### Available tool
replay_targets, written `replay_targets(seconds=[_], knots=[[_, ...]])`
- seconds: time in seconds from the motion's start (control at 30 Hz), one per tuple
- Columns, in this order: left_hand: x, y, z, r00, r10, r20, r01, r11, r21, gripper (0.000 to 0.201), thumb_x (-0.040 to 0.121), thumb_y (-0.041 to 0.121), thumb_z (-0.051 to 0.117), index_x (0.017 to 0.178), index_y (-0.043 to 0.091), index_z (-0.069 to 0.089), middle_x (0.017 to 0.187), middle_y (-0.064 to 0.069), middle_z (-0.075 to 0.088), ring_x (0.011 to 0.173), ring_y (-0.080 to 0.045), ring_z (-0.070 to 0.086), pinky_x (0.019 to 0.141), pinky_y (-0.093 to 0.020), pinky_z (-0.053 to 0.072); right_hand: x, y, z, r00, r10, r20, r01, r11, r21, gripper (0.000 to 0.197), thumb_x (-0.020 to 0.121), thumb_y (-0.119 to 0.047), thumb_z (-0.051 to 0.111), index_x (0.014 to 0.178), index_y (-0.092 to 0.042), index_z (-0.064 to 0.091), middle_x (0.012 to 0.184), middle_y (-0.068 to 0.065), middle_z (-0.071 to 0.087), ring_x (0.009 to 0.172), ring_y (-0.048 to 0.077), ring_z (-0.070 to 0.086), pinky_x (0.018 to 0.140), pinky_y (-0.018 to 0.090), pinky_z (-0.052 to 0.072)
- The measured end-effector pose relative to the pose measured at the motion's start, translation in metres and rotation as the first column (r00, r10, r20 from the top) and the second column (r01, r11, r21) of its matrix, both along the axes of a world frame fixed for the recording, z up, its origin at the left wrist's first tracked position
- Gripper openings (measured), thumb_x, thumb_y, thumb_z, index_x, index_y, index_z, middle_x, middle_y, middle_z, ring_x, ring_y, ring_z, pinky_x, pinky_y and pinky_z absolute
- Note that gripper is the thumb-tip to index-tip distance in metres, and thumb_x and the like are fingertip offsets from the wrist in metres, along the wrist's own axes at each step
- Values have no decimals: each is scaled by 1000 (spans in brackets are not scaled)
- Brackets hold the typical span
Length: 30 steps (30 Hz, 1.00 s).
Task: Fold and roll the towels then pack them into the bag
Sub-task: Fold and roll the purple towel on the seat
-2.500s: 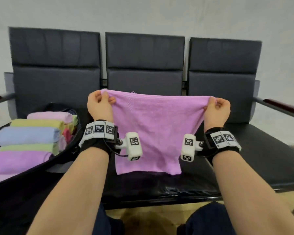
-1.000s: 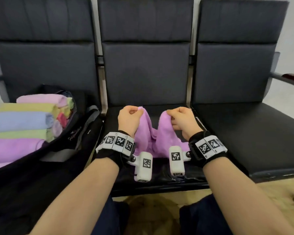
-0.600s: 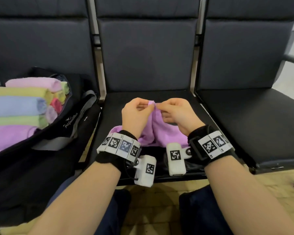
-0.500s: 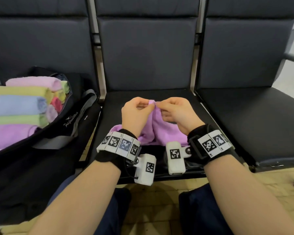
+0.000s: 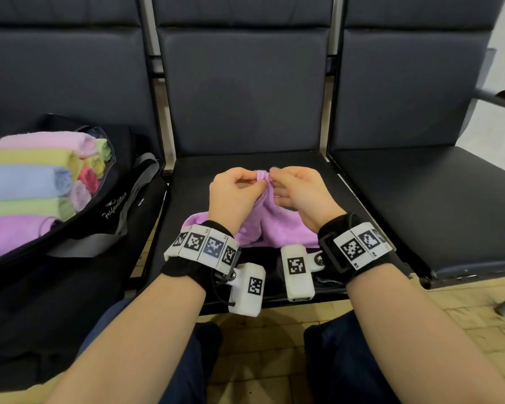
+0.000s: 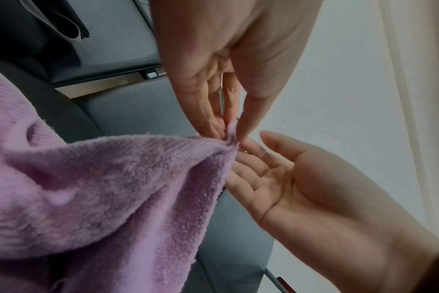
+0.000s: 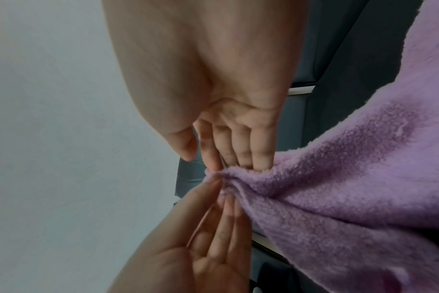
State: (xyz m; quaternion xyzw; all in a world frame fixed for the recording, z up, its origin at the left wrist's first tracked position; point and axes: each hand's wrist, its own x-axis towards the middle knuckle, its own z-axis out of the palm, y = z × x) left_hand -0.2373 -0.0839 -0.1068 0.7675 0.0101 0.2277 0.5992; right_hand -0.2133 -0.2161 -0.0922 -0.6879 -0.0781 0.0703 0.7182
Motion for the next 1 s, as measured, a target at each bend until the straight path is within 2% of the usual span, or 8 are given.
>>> replay_targets(seconds=[0.13, 0.33, 0.5, 0.6, 0.67, 0.77, 0.87, 1.0], knots=[[3, -3, -1, 999, -33, -29, 34, 998, 49, 21, 78, 15, 78, 90, 14, 61, 88, 1, 68, 81, -7, 66, 74, -17, 53, 5, -6, 2, 984, 80, -160, -63, 992, 107, 66, 99, -54, 33, 104, 2, 68, 103, 17, 72, 101, 25, 68, 89, 37, 54], [8, -3, -4, 999, -24, -35, 29, 987, 159, 22, 79, 13, 76, 88, 11, 56, 90, -4, 66, 81, -15, 65, 74, -22, 55, 11, -17, -3, 952, 214, -217, -176, 968, 180, 85, 96, -63, 21, 115, 8, 62, 117, 21, 65, 110, 28, 62, 90, 38, 52], [6, 7, -1, 997, -72, -41, 79, 975, 210, 14, 84, 10, 70, 80, 19, 60, 83, 2, 66, 75, -9, 63, 66, -13, 51, 14, -21, -3, 961, 192, -197, -177, 980, 93, 48, 100, -37, 43, 102, 4, 68, 102, 17, 71, 97, 27, 68, 81, 36, 55], [6, 15, 2, 989, -130, -66, 139, 978, 157, 16, 81, 6, 68, 79, 22, 64, 83, 2, 69, 79, -15, 66, 70, -24, 54, 20, -23, -11, 989, 124, 78, -104, 969, -223, 15, 85, -6, 65, 99, -7, 70, 98, 8, 71, 93, 20, 68, 82, 32, 54], [4, 20, 4, 980, -180, -82, 190, 972, 137, 19, 79, 1, 67, 82, 19, 66, 85, 2, 69, 83, -16, 67, 77, -26, 55, 25, -24, -15, 954, 202, 222, -100, 912, -398, 43, 78, 6, 66, 114, -18, 64, 109, -4, 65, 100, 11, 61, 80, 21, 49], [1, 27, 8, 959, -260, -110, 272, 956, 108, 25, 79, -5, 66, 86, 18, 67, 85, 4, 68, 82, -8, 65, 80, -19, 53, 27, -19, -14, 885, 410, 220, -276, 844, -461, 69, 74, 16, 57, 127, -27, 54, 125, -5, 58, 115, 6, 53, 83, 10, 45], [-2, 37, 12, 944, -308, -123, 316, 947, 58, 28, 80, -6, 66, 85, 22, 68, 85, 3, 69, 84, -8, 65, 82, -24, 53, 28, -14, -17, 836, 526, 153, -406, 783, -471, 52, 78, 12, 59, 119, -19, 61, 114, 6, 66, 103, 15, 63, 86, 25, 52], [-2, 50, 17, 954, -295, -46, 296, 954, 36, 29, 80, -8, 64, 84, 20, 68, 85, 3, 70, 79, -4, 64, 76, -18, 52, 36, -12, -27, 882, 431, 189, -225, 738, -636, 18, 81, -4, 64, 97, -10, 67, 93, 13, 67, 85, 26, 63, 79, 41, 53]])
